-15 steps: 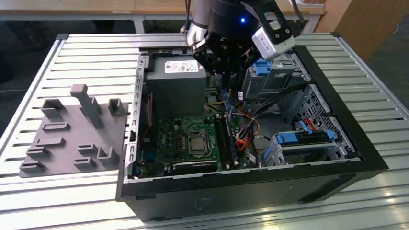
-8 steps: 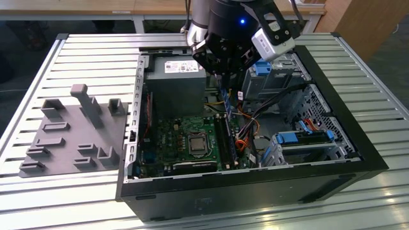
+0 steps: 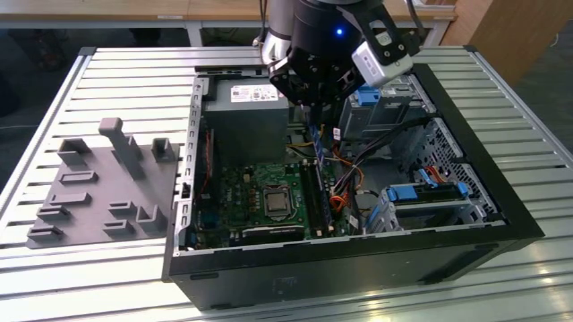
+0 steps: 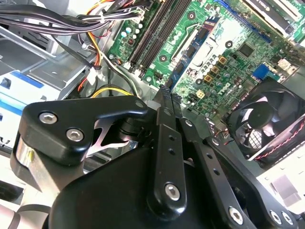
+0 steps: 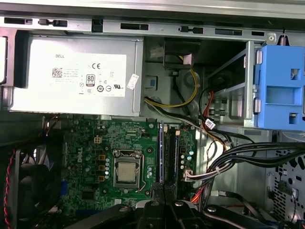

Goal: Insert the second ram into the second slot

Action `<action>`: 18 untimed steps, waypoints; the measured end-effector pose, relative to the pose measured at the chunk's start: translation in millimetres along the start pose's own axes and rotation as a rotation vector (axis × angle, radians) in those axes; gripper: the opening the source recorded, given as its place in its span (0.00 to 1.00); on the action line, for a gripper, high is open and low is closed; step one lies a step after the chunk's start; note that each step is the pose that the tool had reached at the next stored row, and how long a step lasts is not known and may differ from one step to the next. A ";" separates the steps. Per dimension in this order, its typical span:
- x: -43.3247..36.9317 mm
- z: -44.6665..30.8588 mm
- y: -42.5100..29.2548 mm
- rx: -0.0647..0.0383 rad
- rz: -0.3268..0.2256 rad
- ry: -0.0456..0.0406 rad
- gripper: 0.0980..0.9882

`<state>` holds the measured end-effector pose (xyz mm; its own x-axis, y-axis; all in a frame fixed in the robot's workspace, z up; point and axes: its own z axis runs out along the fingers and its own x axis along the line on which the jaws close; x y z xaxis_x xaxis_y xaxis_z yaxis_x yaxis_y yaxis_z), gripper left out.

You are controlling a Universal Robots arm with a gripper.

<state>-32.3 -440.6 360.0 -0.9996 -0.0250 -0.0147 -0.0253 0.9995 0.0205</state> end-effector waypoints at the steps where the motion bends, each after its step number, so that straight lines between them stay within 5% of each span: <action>1: 0.0 0.2 0.0 0.000 0.000 0.0000 0.02; 18: 0.1 6.6 -0.1 0.000 0.003 0.0000 0.02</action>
<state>-32.3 -440.6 353.4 -0.9996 -0.0222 -0.0147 -0.0225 0.9995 0.0206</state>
